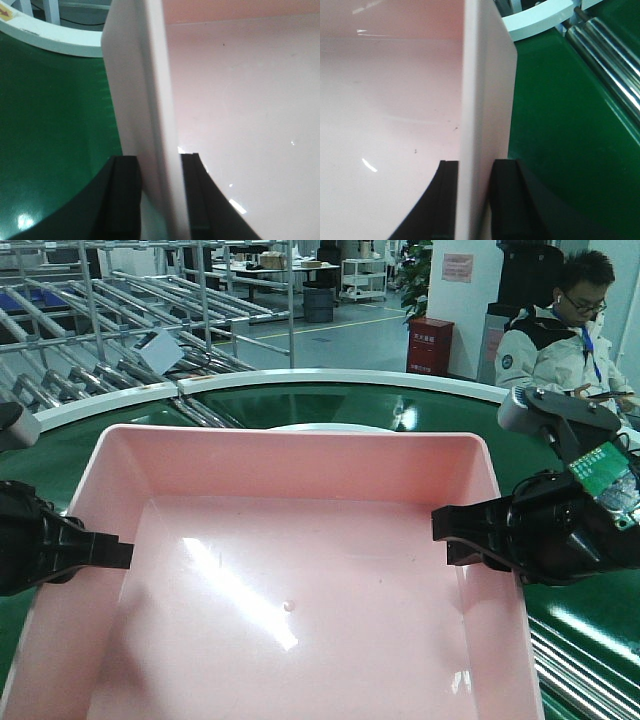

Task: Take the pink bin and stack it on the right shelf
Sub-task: 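Close both grippers on the bin rims and lift the pink bin, then hold the pink bin with both grippers while driving to the shelf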

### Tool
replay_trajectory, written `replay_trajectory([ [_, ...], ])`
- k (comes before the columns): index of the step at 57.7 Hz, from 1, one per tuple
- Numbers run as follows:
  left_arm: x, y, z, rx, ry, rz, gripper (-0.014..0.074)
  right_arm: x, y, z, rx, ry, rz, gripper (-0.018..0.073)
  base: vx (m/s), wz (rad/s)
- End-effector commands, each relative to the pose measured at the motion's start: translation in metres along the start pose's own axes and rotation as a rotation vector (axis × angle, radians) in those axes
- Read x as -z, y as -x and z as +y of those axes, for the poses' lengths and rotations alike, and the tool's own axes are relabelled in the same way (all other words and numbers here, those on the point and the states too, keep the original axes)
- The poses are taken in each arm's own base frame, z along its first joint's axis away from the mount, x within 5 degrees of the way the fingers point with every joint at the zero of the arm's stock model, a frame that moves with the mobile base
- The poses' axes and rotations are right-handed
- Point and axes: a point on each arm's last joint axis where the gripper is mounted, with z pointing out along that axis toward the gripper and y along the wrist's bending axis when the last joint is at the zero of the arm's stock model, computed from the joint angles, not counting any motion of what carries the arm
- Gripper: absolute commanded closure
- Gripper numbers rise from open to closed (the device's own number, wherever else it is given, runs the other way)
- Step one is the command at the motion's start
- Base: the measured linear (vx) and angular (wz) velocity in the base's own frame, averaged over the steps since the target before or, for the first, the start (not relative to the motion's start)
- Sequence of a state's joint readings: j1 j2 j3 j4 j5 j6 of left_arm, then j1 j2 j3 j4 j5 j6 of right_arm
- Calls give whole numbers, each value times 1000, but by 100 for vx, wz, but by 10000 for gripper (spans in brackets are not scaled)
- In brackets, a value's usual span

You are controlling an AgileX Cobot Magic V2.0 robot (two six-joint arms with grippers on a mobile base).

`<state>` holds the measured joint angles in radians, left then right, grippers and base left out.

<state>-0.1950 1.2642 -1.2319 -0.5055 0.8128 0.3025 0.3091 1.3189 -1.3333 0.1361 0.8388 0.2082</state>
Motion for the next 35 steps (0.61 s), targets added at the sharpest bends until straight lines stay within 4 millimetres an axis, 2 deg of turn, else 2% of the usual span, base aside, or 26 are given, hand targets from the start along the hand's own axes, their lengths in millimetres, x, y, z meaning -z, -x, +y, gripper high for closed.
replay_trajectory([
  [1, 18, 12, -12, -12, -37, -96, 601, 26, 18, 8, -5, 60, -181, 568, -14, 10],
  [14, 18, 12, -12, -12, -37, -96, 601, 26, 18, 8, -5, 60, -181, 568, -16, 0],
  [35, 18, 12, -12, -12, -37, -96, 601, 26, 18, 8, -5, 60, -181, 568, -21, -17],
])
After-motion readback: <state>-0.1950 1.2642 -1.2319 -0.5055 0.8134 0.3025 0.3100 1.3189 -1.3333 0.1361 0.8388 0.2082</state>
